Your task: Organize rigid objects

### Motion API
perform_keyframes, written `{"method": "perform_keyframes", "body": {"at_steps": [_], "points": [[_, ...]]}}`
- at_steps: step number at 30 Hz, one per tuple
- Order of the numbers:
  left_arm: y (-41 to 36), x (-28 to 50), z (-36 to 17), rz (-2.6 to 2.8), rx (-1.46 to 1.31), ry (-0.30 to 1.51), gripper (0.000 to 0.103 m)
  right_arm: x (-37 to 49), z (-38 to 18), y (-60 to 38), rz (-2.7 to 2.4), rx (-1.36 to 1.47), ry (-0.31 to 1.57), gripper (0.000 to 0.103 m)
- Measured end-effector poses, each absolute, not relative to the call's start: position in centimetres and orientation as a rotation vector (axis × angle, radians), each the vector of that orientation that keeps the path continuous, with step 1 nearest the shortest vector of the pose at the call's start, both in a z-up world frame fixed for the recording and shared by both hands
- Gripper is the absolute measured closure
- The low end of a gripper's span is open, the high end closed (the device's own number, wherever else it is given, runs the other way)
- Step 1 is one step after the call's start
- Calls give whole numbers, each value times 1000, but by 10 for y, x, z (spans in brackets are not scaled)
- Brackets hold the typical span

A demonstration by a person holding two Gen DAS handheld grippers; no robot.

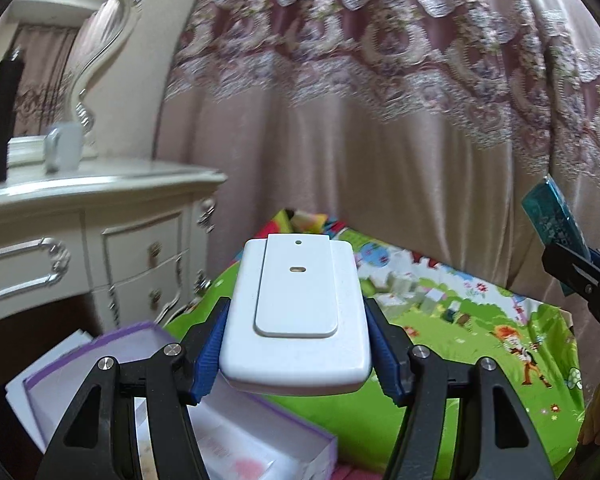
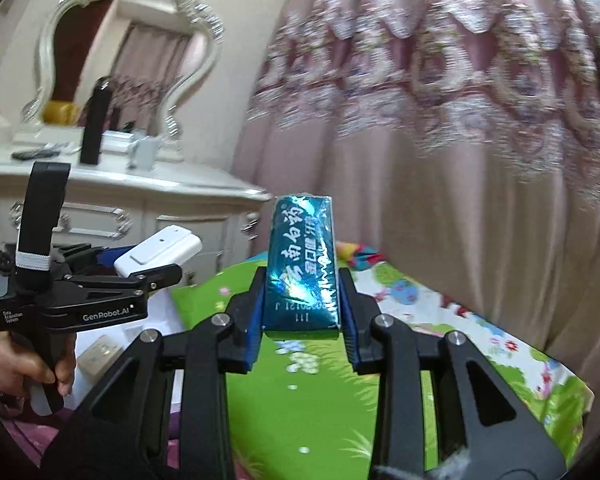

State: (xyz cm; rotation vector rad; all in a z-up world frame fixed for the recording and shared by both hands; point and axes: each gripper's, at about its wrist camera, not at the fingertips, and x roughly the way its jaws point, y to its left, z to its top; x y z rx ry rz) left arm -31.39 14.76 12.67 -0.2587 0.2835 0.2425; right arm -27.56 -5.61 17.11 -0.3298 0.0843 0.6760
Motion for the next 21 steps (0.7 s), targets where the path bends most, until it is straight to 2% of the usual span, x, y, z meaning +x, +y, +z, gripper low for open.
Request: {"method": "perform_keyframes", "body": {"at_steps": [16, 21], "points": [[222, -340, 67, 406, -379, 482, 39, -246, 104, 49, 1007, -454, 489, 66], [240, -337, 51, 446, -405, 566, 39, -251, 80, 77, 1087, -522, 562, 66]]}}
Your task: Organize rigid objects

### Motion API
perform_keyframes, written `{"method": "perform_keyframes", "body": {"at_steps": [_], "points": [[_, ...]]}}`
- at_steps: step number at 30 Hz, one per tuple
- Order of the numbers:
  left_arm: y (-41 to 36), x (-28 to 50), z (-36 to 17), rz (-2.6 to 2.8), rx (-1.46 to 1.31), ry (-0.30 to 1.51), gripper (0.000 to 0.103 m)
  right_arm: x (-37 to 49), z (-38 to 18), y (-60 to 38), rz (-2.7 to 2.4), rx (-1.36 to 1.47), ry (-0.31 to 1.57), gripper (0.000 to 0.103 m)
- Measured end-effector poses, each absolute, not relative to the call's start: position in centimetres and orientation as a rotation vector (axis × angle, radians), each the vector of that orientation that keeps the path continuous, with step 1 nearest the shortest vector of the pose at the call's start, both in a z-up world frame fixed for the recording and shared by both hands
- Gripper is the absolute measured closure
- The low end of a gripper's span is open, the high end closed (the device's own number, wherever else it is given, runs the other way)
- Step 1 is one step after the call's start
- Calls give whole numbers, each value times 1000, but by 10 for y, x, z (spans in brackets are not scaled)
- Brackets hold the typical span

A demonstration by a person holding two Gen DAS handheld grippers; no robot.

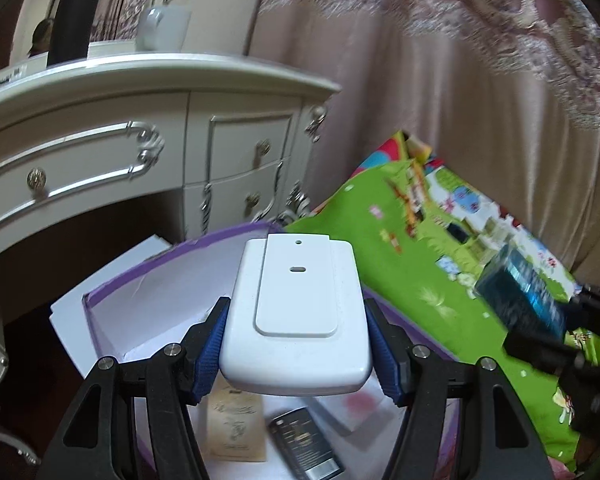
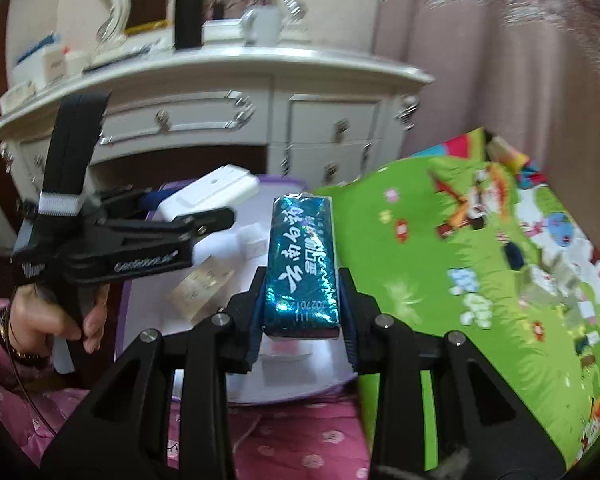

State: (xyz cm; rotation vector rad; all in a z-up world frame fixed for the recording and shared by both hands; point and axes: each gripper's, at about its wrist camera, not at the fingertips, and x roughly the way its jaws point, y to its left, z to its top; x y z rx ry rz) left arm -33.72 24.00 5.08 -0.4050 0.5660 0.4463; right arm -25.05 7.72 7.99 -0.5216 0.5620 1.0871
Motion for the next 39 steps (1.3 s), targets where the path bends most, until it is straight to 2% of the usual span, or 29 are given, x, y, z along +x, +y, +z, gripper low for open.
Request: {"method": "perform_keyframes", "body": {"at_steps": [7, 14, 16, 17, 18, 19, 21, 26, 30, 34, 39], "points": [[260, -338, 29, 489, -438, 656, 39, -262, 34, 111, 1166, -648, 651, 66], [273, -340, 18, 544, -461, 705, 39, -267, 14, 121, 1208, -674, 685, 66], [275, -341, 17, 575, -461, 715, 35, -266, 12, 121, 1228, -657, 692, 65], [276, -340, 17, 589, -462, 720, 31, -267, 12, 121, 1243, -646, 700, 64], [277, -340, 17, 609, -465, 726, 21, -266, 10, 120, 1258, -635, 715, 53], [278, -341, 18, 626, -466, 727, 15, -265, 9, 120, 1255, -632, 720, 36], [277, -341, 21, 636, -461, 722, 15, -260, 12, 113, 1232, -601, 709, 27], [264, -328, 26, 592, -425, 737, 15, -232, 31, 77, 1145, -478, 705, 25], [236, -305, 31, 487, -393, 761, 15, -195, 40, 26, 1013, -367, 717, 18], [183, -259, 36, 283, -300, 810, 14, -160, 35, -35, 816, -313, 734, 13], [115, -179, 28, 23, -261, 888, 14, -109, 13, -124, 569, -242, 818, 13]]}}
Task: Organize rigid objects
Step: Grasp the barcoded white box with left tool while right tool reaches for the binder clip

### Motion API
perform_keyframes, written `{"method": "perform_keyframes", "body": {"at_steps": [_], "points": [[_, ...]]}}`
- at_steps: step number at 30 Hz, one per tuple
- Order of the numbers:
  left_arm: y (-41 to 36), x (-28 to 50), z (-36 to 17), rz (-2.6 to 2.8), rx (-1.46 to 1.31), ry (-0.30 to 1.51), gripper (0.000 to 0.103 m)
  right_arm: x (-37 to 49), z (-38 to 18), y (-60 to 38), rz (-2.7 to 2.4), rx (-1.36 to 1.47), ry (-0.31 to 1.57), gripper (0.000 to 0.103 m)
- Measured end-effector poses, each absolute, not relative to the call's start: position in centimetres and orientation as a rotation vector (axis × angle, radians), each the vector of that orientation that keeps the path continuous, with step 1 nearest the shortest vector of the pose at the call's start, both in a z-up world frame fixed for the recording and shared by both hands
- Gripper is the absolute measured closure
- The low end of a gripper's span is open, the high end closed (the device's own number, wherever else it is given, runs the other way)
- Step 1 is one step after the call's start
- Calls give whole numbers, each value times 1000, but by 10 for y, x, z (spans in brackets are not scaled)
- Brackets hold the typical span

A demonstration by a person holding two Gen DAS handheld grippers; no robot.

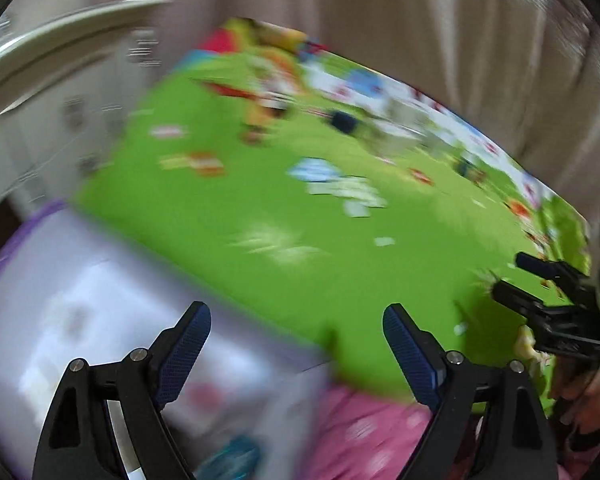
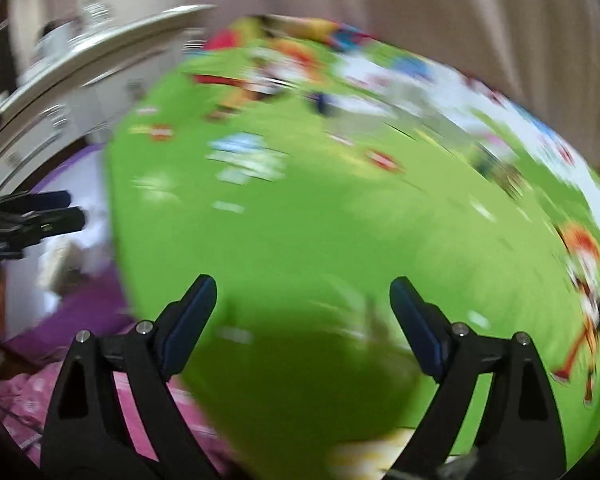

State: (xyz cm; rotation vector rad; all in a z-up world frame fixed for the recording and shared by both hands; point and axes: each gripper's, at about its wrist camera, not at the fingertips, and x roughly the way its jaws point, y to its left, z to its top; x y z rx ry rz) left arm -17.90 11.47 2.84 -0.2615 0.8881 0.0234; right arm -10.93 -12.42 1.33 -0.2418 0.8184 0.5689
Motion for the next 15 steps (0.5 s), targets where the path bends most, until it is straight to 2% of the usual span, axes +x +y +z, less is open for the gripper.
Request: {"method": "perform_keyframes", "body": {"at_steps": [8, 11, 12, 15], "points": [[12, -41, 2, -137, -92, 927, 14, 3, -11, -242, 267, -78, 917, 13], [-16, -15, -3, -126, 25, 929, 9, 51, -13, -250, 267, -84, 919, 10], [-20, -12, -5, -129, 50, 934, 1, 66, -12, -249, 267, -92, 927, 10], [-26, -3, -8, -160, 68, 939, 0, 106, -12, -242, 278, -129, 932, 9]]}}
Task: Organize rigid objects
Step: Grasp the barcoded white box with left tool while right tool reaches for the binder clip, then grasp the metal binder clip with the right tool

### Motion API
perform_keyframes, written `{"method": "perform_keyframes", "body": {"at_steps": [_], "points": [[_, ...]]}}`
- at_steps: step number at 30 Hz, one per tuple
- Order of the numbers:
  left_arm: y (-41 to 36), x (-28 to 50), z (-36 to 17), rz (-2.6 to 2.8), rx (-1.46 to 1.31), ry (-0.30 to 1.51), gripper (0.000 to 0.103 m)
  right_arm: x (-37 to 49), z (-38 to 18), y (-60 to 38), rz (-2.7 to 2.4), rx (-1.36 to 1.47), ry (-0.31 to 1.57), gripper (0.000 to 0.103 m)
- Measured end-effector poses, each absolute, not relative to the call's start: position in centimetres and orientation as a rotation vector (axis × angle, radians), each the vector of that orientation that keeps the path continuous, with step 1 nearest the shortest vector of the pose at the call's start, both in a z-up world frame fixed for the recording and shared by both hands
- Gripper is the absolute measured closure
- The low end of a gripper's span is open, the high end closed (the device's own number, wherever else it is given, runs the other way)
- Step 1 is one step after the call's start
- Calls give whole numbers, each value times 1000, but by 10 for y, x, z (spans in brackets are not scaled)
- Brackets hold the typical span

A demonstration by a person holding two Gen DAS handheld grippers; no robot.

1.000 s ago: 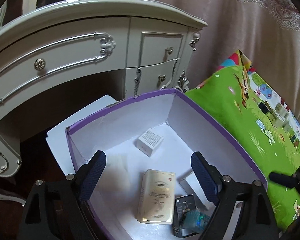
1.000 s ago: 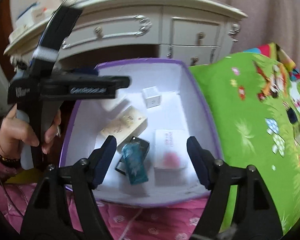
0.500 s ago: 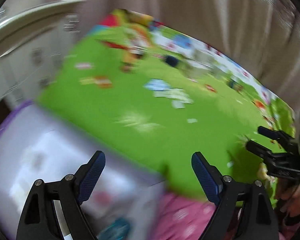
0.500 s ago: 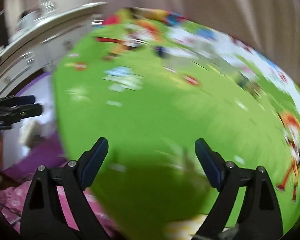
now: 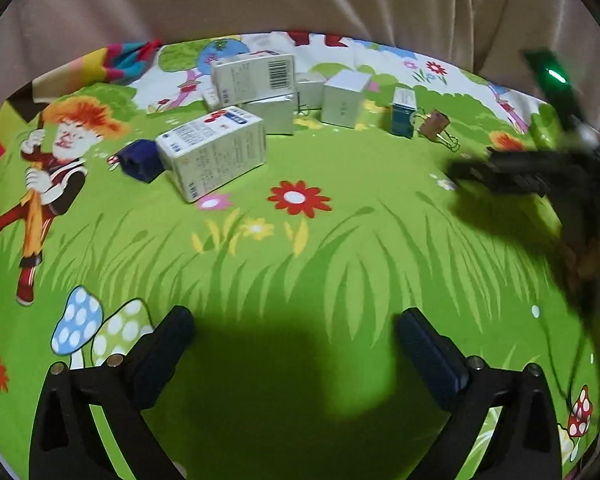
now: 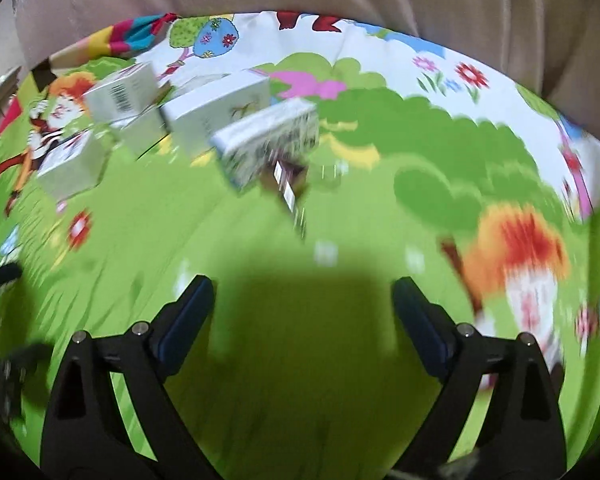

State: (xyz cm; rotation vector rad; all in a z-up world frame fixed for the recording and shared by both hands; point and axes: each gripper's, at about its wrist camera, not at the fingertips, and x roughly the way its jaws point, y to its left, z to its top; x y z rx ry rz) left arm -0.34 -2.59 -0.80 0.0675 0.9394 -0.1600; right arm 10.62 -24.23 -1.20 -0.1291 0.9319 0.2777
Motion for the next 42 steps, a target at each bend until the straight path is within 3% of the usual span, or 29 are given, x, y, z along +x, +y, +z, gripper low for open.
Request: {"method": "perform_keyframes", "body": {"at_steps": [5, 7, 17, 29, 30, 31, 33, 42], "points": [[-26, -4, -9, -162, 66, 936, 0, 144, -11, -229, 321, -146, 928, 10], [-27, -3, -9, -162, 67, 936, 0, 139, -8, -232, 368, -155, 890, 52], [-66, 35, -5, -181, 89, 1002, 0, 24, -4, -298, 289, -101, 890, 52], [-160, 181, -3, -333, 235, 927, 1, 10, -7, -305, 242, -98, 882, 50], [-158, 184, -4, -376, 193, 938, 11, 9, -7, -305, 242, -98, 882, 50], [-155, 182, -1, -375, 178, 930, 34, 8, -7, -305, 241, -98, 881, 50], [-152, 166, 6, -393, 166, 936, 69, 8, -7, -305, 242, -96, 881, 50], [-113, 33, 8, -402, 77, 904, 69, 9, -7, -306, 246, -92, 881, 50]]}}
